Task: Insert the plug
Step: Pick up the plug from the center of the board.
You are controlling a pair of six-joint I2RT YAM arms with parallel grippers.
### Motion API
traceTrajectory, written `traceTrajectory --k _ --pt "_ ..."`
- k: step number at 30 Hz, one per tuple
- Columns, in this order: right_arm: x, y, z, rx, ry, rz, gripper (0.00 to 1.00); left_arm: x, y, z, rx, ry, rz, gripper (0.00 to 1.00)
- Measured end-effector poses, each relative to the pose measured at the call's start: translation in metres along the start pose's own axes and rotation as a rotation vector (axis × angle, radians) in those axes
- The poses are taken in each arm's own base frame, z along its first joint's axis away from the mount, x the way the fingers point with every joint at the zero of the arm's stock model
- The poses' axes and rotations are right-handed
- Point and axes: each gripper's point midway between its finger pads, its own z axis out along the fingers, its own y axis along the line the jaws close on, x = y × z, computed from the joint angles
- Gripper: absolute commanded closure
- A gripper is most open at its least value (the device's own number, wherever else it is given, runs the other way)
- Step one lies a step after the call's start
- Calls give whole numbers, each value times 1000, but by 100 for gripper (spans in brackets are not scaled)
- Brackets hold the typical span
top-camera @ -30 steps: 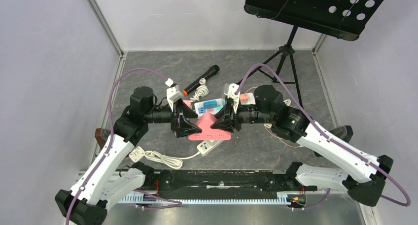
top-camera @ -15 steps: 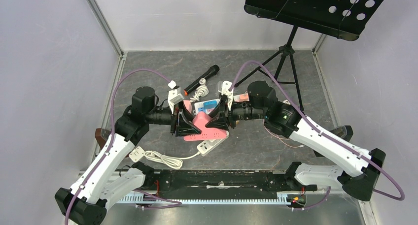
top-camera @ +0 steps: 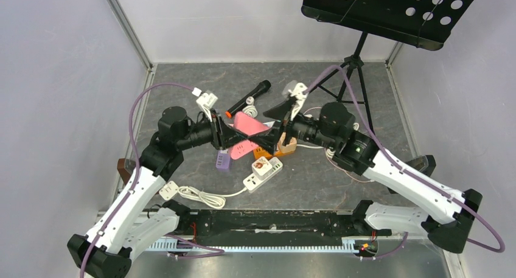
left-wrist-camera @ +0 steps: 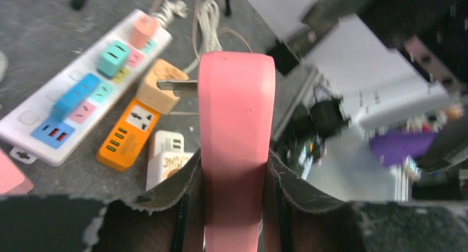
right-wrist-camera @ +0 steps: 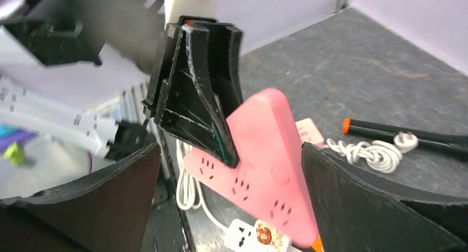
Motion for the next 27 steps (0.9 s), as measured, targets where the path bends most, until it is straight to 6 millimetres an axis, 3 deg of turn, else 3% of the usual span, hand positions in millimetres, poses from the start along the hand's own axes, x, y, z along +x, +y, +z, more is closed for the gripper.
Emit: traceTrajectory --k 5,9,13,18,22,27 --pt "-16 -19 -21 160 -191 148 2 -43 13 -4 -161 -223 -250 98" --pt "-11 -29 -26 215 -296 300 2 -78 8 -18 -150 -446 -453 98" --pt "-7 -35 -13 216 -354 453 2 -96 6 -27 -104 -582 -647 98" --pt "-20 -32 3 136 -457 595 2 -107 8 -32 -68 -664 -823 98" --pt "-28 -27 15 65 -500 685 2 -118 -1 -42 -17 -712 -870 98" --pt "-33 -31 34 16 -489 767 11 -127 -11 -46 26 -726 -873 98"
